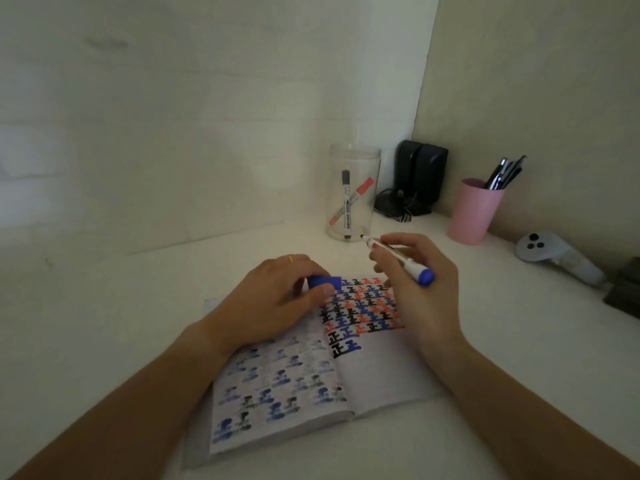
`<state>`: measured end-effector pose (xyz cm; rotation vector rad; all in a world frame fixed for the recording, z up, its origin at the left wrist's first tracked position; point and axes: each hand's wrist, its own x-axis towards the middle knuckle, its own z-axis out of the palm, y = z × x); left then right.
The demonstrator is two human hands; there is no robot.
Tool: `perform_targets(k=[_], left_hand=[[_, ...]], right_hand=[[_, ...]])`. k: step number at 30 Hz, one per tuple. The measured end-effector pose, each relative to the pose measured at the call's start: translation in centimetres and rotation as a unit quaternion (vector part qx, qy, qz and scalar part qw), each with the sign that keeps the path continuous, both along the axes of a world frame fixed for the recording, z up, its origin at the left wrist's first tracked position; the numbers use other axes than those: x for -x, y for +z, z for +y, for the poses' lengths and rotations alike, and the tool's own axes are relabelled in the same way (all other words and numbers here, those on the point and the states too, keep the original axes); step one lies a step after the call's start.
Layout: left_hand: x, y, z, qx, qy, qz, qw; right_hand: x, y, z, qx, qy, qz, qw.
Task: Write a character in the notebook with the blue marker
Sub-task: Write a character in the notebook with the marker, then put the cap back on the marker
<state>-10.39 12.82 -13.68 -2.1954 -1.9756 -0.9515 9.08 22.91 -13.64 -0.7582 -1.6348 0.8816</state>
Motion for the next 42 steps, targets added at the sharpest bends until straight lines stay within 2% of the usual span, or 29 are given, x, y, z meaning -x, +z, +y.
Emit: perform_targets(k=[6, 11, 17, 25, 28, 31, 33, 42], left_hand=[[0.4, -0.3, 0.4, -0.01, 0.025, -0.015, 1.0], [0.4, -0.3, 0.3, -0.021, 0.057, -0.035, 0.998], [0.4, -0.1, 0.2, -0.024, 0.059, -0.053, 0.997], [0.0, 0.2, 0.0, -0.041, 0.029, -0.063, 0.997], [-0.1, 0.4, 0.0, -0.062, 0.026, -0.146, 0.987], [0.1, 0.9, -0.1, -0.075, -0.001, -0.31, 0.948], [0.0, 1.1, -0.3, -0.066, -0.024, -0.379, 0.923], [-0.3, 1.0, -0.7, -0.04, -0.046, -0.41, 0.91]], right_hand=[[-0.1, -0.1, 0.3, 0.035, 0.074, 0.009, 0.997], [-0.3, 0.1, 0.5, 0.057, 0.074, 0.032, 0.995], [-0.4, 0.2, 0.8, 0.145, 0.102, 0.085, 0.981], [-0.2, -0.1, 0.4, 0.146, 0.139, 0.026, 0.979], [-0.3, 0.1, 0.1, 0.146, 0.165, 0.025, 0.975], [-0.4, 0.3, -0.2, 0.144, 0.187, 0.025, 0.971], [-0.5, 0.5, -0.3, 0.136, 0.202, 0.017, 0.97], [-1.2, 0.4, -0.4, 0.058, 0.253, 0.003, 0.966]])
